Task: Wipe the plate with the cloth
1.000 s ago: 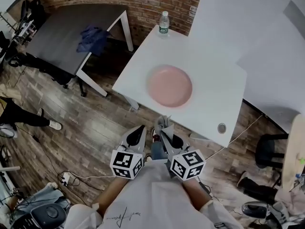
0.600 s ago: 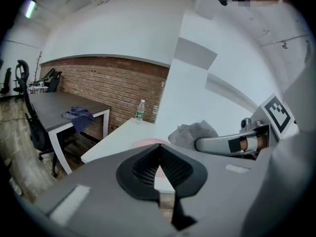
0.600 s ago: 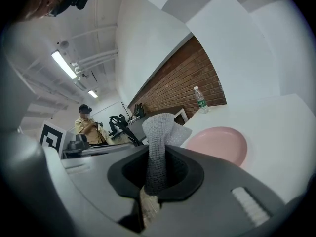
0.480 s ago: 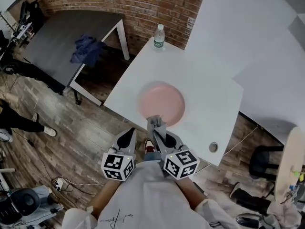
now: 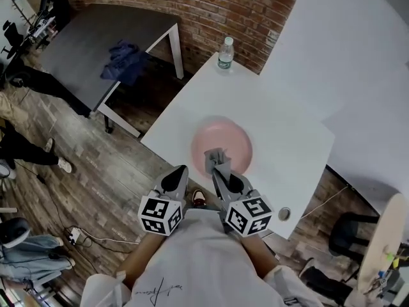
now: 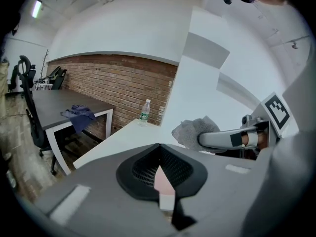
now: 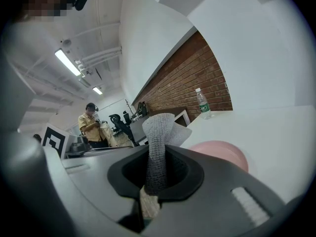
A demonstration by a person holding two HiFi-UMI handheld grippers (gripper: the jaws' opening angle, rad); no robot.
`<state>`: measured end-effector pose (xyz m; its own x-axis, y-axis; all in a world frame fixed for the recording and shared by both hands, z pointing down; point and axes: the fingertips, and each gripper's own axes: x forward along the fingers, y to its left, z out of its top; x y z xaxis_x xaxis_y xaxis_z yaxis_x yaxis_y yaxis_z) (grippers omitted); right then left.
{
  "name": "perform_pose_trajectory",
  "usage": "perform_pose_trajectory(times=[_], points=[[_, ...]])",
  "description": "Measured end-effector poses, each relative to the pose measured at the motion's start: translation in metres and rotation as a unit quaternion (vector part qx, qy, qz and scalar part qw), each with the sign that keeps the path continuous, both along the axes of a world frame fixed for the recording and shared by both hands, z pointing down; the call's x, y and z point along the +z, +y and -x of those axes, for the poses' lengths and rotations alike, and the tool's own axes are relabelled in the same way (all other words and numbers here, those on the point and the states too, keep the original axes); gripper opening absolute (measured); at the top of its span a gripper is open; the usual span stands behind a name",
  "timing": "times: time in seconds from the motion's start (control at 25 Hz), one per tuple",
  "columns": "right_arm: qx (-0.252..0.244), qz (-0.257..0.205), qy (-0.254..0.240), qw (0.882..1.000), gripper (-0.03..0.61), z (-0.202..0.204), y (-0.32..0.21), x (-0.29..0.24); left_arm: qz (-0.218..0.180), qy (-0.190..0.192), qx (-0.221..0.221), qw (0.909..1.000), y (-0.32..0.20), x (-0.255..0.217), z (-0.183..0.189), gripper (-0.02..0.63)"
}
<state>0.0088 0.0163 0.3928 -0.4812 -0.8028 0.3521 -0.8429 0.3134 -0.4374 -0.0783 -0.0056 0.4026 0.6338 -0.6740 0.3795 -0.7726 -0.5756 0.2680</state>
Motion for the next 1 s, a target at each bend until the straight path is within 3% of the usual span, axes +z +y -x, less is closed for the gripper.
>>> perform_pose_trajectory(times=[0.24, 0.56, 1.0], points=[[-0.005, 0.010, 0.000, 1.000, 0.037, -0.005, -0.012, 0.012, 0.010, -0.011, -0.006, 0.9999, -0.009, 0.007, 0.004, 0.012], [-0.013, 0.031, 0.048, 0.998, 0.038, -0.031, -0.028, 0.034, 0.038, -0.029, -0.009, 0.9988, -0.033, 0.037, 0.001, 0.011], [-0.026, 0.076, 0.071, 0.994, 0.038, -0.038, -0.045, 0.070, 0.086, -0.046, -0.011, 0.9952, -0.059, 0.080, 0.000, 0.015]])
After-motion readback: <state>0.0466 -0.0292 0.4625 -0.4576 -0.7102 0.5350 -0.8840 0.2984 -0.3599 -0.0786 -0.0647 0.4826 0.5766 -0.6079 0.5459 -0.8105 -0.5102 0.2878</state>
